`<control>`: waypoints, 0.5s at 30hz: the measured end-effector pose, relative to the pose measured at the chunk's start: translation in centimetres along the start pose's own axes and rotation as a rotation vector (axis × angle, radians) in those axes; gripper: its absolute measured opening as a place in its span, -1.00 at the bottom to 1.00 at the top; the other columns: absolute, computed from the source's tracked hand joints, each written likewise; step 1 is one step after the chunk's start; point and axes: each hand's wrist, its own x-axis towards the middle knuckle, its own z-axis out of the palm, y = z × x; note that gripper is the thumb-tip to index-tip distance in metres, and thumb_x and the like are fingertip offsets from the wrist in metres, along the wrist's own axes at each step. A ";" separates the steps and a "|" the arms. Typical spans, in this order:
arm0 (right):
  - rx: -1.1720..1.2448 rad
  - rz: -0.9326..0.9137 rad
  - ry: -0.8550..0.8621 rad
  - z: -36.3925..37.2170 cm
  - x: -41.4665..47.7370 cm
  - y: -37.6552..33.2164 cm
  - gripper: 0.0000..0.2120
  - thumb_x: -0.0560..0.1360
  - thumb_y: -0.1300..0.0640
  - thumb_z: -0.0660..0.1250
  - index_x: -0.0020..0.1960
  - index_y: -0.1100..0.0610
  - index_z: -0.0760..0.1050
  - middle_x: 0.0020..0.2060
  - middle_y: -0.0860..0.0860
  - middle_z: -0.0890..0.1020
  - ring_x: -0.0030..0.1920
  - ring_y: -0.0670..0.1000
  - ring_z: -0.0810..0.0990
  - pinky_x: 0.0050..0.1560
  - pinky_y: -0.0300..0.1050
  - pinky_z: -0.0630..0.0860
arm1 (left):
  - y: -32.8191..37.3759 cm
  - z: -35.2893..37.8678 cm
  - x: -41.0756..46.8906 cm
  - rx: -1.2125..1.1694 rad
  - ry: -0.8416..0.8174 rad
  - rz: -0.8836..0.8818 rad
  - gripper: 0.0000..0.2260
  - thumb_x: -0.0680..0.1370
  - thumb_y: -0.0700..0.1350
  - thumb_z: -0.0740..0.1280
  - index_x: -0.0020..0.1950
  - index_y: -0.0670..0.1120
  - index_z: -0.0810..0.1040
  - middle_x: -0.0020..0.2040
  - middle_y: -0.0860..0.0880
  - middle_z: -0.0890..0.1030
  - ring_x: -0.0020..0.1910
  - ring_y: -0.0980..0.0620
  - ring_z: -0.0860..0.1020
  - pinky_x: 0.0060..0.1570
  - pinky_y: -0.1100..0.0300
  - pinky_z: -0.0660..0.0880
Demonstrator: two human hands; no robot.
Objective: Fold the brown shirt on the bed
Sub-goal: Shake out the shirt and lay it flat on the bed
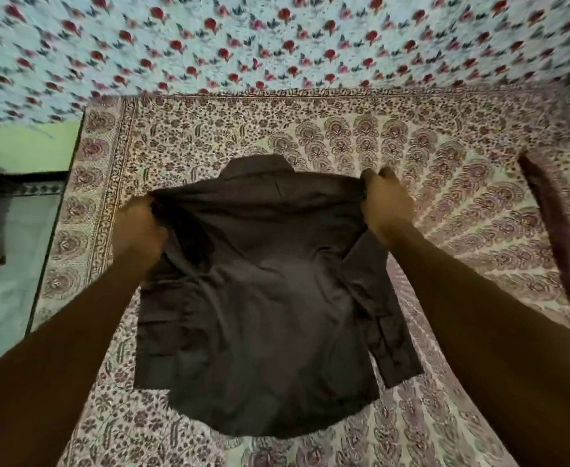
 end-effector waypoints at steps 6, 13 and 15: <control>-0.034 -0.074 -0.256 8.4 3.1 1.3 -0.62 0.54 0.30 0.31 0.33 0.06 0.51 0.26 0.17 0.39 0.11 0.33 0.60 0.06 0.20 0.62 | -0.9 8.6 2.0 -0.042 -0.148 -0.188 -0.65 0.61 0.00 0.39 0.00 -0.32 0.66 -0.07 -0.41 0.65 -0.01 -0.42 0.63 -0.01 -0.18 0.57; 0.239 -0.066 -0.165 16.3 8.6 2.4 -0.60 0.41 0.48 0.27 0.16 0.27 0.67 0.07 0.24 0.63 0.10 0.28 0.63 0.10 0.01 0.54 | -1.5 16.5 8.4 -0.106 -0.132 -0.221 -0.69 0.56 -0.05 0.47 -0.17 -0.31 0.69 -0.18 -0.36 0.65 -0.04 -0.40 0.63 0.06 -0.07 0.50; 0.388 0.014 0.014 16.1 10.3 2.2 -0.58 0.38 0.54 0.22 0.10 0.29 0.68 -0.02 0.24 0.69 -0.02 0.19 0.65 0.03 -0.12 0.50 | -1.5 16.7 10.3 -0.161 0.055 -0.155 -0.81 0.55 -0.16 0.45 -0.14 -0.29 0.69 -0.14 -0.34 0.67 -0.08 -0.35 0.64 0.05 -0.07 0.49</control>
